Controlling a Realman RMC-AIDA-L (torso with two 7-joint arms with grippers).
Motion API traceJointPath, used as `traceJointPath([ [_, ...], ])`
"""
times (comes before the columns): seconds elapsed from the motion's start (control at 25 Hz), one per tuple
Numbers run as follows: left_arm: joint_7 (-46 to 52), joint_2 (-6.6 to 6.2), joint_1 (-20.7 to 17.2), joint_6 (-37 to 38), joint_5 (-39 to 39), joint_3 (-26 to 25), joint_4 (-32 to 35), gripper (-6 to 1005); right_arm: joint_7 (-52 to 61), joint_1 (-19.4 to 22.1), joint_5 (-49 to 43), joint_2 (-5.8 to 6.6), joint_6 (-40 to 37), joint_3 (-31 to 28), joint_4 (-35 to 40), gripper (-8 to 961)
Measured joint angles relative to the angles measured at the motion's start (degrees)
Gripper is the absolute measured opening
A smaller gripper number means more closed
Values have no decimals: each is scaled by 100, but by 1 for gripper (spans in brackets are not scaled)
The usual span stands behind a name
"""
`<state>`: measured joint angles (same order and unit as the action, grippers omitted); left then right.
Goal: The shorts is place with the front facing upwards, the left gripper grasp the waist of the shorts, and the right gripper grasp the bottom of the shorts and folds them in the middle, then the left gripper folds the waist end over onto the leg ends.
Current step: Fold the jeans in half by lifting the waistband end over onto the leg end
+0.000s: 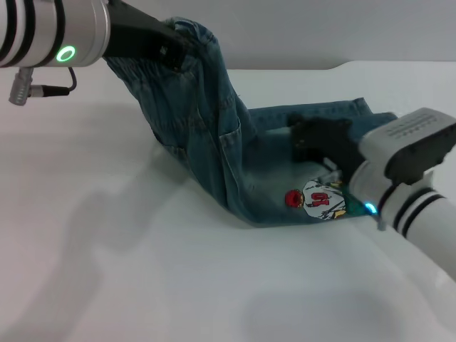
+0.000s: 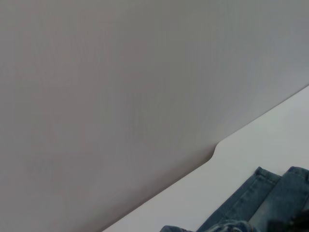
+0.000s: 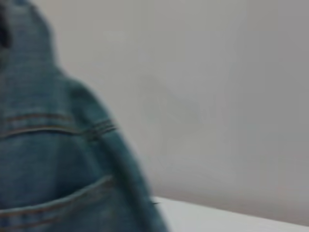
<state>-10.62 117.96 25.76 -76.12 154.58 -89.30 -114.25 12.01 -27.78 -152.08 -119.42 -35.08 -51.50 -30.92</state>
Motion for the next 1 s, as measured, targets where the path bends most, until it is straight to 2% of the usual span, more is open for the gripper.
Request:
traceJointPath([
  [0.16,-2,1,8,-3,-19,0,-18,42,23,-14,53,-13,43,-112,135,-2],
  [0.6,-2,-2,184,-129,-39,-85,-58,41,172,-224,291,-40,300,39,418,-1],
  [1.0,-2,16,420,-38,-105,-15,-60,42,614,-567,294,-37,445,361,501,-1],
])
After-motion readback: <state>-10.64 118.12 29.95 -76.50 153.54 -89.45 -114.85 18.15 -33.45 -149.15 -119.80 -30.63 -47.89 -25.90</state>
